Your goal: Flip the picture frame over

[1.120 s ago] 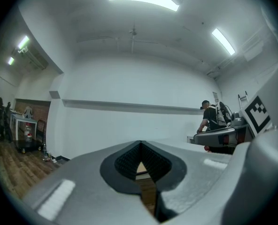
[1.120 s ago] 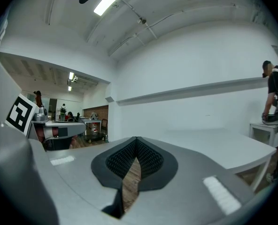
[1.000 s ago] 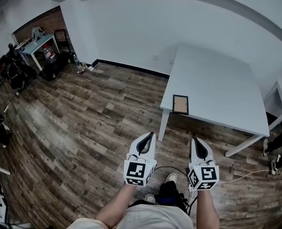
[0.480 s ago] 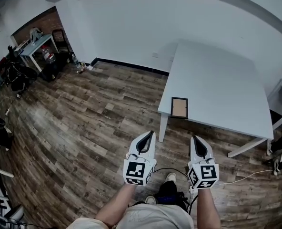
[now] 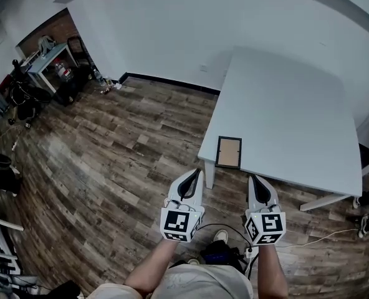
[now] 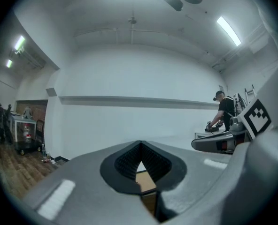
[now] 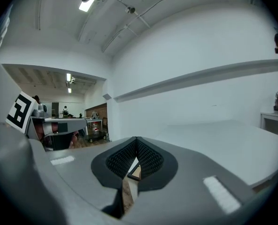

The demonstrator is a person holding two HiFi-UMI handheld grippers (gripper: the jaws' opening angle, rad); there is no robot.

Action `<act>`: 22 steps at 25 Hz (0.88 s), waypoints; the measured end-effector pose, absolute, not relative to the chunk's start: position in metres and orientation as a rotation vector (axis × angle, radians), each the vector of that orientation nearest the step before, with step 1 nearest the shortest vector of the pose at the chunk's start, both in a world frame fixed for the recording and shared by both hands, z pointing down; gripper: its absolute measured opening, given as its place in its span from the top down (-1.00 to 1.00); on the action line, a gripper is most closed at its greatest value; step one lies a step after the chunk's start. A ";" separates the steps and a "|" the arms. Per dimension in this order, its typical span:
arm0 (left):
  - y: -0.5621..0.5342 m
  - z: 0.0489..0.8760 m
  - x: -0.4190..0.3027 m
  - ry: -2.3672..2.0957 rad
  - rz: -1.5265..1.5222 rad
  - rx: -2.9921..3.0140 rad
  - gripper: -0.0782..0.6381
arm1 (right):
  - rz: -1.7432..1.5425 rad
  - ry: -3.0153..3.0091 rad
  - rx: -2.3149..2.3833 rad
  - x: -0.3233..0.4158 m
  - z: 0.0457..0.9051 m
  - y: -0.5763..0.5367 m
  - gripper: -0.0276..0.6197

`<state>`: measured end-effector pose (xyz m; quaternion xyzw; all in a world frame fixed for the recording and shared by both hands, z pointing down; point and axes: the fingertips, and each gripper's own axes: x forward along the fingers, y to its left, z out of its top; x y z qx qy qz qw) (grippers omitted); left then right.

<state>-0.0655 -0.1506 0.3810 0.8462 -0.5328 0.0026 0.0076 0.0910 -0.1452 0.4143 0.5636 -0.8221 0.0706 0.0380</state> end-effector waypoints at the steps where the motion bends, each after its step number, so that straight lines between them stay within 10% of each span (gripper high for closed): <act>1: -0.157 0.381 -0.061 -1.674 0.006 2.644 0.78 | 0.220 -2.528 1.723 0.095 0.415 -0.153 0.84; 22: -0.233 0.397 -0.024 -1.648 -0.023 2.666 0.78 | 0.372 -2.504 1.709 0.117 0.446 -0.226 0.84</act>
